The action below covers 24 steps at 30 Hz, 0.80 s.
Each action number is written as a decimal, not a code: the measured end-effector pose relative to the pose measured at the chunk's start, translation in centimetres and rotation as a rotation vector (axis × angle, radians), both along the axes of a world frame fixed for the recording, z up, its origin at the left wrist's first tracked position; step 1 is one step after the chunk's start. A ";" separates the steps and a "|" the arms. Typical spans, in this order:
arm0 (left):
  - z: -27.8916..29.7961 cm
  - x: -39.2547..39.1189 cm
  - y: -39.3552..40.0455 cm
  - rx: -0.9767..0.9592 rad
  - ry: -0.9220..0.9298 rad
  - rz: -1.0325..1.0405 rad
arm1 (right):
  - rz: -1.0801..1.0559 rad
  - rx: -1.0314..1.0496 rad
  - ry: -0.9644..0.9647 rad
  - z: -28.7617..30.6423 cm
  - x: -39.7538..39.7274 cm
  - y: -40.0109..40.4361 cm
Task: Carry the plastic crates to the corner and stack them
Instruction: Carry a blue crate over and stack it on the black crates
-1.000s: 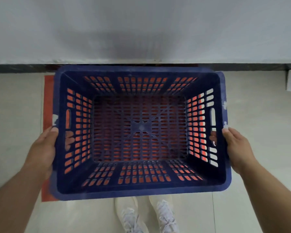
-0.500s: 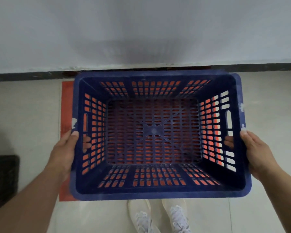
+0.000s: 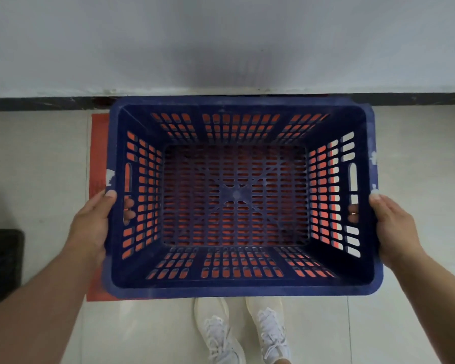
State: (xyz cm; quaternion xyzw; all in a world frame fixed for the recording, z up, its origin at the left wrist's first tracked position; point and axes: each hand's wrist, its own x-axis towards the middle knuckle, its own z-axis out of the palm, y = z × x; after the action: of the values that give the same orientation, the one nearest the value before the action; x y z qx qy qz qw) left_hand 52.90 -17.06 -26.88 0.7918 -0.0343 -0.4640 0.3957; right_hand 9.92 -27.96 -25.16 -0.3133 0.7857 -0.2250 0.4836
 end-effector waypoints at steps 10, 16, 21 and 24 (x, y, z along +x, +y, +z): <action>7.5 -0.3 3.4 -0.032 0.010 0.158 | 0.085 -0.027 -0.021 8.4 1.8 -1.9; 16.5 -0.7 8.5 -0.067 0.004 0.305 | 0.276 -0.023 -0.020 18.1 4.6 -2.9; 25.6 -1.0 13.5 -0.141 -0.008 0.439 | 0.467 -0.036 -0.041 26.2 7.7 -3.0; 30.7 -1.1 17.7 -0.145 -0.029 0.534 | 0.599 -0.075 -0.039 31.0 10.1 -2.2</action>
State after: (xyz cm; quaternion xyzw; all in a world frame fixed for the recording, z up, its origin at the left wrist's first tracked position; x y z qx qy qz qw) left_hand 51.80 0.69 3.85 0.7489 0.1368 -0.3281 0.5592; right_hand 20.00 -30.16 5.85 -0.5443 0.6402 -0.1071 0.5314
